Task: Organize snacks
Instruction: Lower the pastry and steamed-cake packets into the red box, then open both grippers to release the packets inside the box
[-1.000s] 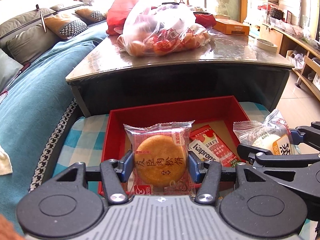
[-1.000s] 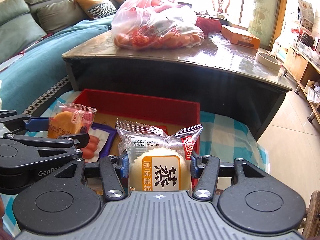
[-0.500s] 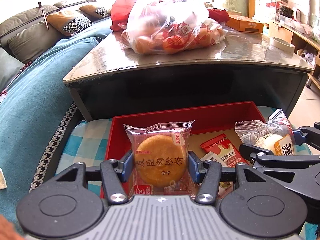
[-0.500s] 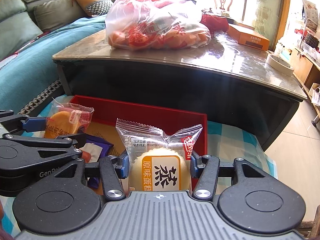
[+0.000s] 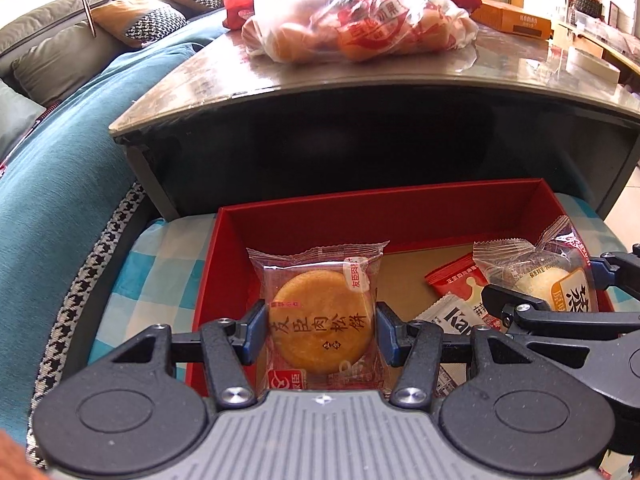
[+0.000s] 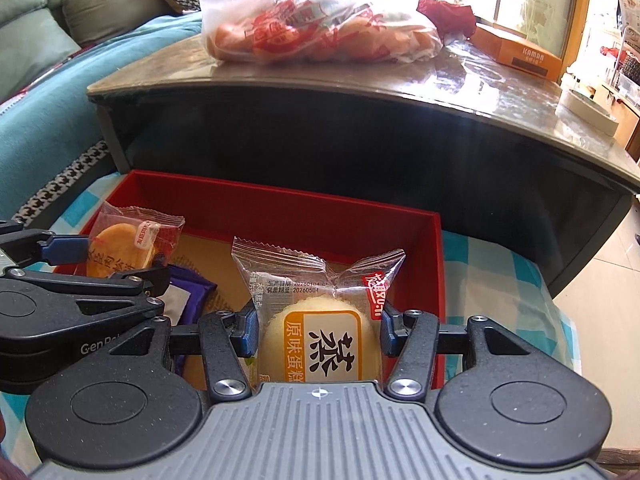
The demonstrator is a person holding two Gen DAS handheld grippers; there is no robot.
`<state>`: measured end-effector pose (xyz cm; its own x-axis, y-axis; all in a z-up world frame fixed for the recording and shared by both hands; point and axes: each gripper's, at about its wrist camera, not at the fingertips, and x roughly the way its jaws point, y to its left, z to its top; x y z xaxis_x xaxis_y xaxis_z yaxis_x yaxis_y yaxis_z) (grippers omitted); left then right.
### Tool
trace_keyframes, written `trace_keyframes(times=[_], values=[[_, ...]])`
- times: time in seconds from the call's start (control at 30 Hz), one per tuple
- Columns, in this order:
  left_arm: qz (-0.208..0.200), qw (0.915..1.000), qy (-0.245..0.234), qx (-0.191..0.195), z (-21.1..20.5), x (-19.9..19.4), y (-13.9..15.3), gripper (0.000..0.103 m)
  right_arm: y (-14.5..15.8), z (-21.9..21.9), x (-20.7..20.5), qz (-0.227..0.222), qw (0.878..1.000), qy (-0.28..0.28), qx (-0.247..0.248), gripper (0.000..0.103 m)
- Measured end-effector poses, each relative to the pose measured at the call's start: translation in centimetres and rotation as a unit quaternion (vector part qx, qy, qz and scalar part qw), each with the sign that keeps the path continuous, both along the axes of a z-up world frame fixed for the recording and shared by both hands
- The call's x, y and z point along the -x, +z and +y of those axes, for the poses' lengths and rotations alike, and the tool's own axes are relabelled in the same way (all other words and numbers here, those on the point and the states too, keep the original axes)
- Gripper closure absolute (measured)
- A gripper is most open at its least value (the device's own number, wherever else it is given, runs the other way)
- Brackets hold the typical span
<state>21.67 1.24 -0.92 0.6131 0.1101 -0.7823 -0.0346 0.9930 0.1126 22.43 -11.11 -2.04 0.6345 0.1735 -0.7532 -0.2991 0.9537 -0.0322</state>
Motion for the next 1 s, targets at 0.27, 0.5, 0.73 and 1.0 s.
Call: trace_keyframes(times=[0.27, 0.5, 0.73, 1.0], values=[[0.018, 0.9998, 0.002, -0.004, 0.3, -0.6, -1.7, 0.019, -1.4, 0.4, -0.7, 0.013, 1.0, 0.004, 0.004, 0.041], [0.029, 0.9996, 0.003, -0.004, 0.3, -0.9, -2.4, 0.018, -2.0, 0.5, -0.8, 0.015, 1.0, 0.009, 0.014, 0.04], [0.027, 0.9996, 0.001, -0.01, 0.3, -0.9, -2.2, 0.017, -2.1, 0.6, -0.8, 0.013, 1.0, 0.006, 0.015, 0.038], [0.02, 0.9998, 0.001, -0.004, 0.5, -0.4, -1.5, 0.015, -1.4, 0.4, -0.2, 0.001, 1.0, 0.001, 0.025, 0.03]])
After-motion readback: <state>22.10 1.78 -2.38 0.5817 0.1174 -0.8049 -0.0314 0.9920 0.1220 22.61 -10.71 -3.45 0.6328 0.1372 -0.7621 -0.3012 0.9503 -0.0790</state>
